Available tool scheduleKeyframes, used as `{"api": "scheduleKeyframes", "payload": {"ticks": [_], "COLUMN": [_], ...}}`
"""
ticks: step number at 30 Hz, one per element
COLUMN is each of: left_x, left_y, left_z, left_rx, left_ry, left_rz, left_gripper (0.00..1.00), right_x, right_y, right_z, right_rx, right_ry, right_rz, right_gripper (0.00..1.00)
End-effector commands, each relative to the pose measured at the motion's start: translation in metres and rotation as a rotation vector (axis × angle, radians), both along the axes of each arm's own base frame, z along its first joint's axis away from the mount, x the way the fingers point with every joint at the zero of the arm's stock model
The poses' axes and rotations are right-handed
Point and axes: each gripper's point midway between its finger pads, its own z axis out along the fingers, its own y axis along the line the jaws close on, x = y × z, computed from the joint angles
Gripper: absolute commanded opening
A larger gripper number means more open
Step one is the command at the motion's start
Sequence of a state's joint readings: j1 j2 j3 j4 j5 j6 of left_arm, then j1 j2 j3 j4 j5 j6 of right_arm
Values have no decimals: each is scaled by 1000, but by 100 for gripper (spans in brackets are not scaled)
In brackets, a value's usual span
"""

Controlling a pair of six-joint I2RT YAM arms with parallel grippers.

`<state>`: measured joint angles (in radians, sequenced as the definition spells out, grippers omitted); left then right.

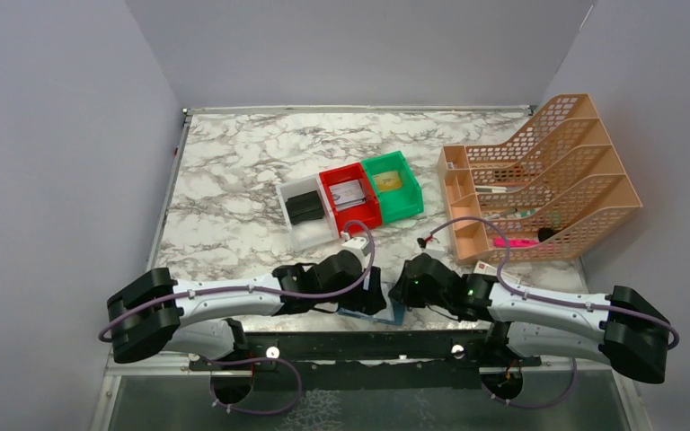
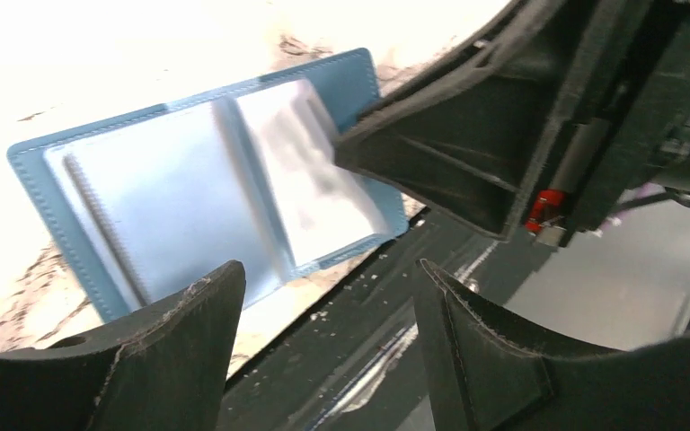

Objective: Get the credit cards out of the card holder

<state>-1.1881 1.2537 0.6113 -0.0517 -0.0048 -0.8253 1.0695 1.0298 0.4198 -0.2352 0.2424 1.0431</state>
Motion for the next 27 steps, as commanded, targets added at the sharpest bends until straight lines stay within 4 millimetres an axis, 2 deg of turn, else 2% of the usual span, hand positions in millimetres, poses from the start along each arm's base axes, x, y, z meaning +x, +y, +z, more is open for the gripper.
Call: {"api": "scheduleKeyframes", "payload": {"ticks": [1,9,27], "left_x": [11,16,18], "left_y": [19,25,32], "left_z": [-13,-33,-30], "left_rx": [104,204,235], "left_ry": [-28,-13,-28], "left_rz": [85,117,127], "left_gripper": [72,72,71], "right_x": [0,-4,-4], "right_y": [-8,-6,5], "right_z": [-7,-9,-12], "right_rx": [-9,4,21], "right_ry": [11,28,42], "right_rz": [-38,-30,-5], "right_gripper": [30,31,32]}}
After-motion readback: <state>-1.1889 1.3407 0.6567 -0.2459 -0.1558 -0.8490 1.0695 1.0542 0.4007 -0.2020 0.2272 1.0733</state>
